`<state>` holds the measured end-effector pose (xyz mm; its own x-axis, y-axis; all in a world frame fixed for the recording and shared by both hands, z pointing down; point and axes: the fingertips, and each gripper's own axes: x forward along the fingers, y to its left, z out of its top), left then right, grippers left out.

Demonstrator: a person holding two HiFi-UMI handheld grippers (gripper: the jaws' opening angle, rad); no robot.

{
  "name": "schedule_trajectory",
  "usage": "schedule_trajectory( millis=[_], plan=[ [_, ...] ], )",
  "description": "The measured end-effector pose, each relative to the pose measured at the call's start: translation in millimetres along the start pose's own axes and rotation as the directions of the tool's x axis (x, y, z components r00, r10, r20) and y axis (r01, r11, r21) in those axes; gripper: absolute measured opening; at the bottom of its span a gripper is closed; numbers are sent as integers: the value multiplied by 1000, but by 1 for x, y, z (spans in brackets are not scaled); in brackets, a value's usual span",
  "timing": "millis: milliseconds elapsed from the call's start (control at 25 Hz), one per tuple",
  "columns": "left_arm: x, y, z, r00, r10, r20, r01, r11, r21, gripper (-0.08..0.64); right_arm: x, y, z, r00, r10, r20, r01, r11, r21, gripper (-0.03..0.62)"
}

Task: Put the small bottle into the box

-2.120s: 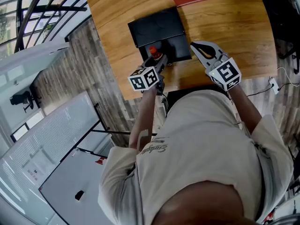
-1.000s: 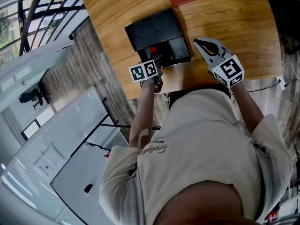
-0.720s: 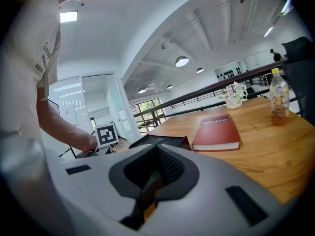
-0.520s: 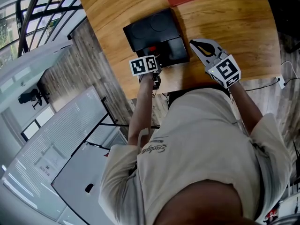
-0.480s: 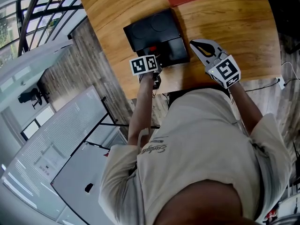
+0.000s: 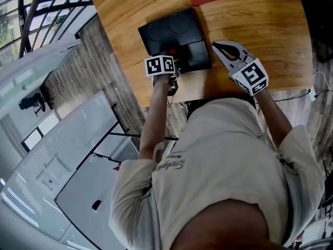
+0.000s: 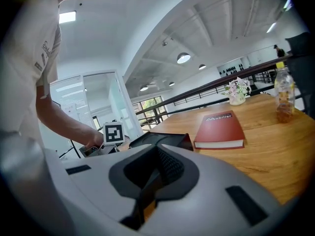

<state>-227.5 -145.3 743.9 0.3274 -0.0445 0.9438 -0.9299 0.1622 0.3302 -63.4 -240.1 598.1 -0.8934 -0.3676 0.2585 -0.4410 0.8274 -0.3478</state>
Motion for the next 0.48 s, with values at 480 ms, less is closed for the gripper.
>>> schedule_trajectory(
  millis=[480],
  plan=[
    [2, 1, 0, 1000, 7, 2, -7, 1000, -4, 230, -4, 5, -1, 1000, 5, -3, -5, 1000, -14, -5]
  ],
)
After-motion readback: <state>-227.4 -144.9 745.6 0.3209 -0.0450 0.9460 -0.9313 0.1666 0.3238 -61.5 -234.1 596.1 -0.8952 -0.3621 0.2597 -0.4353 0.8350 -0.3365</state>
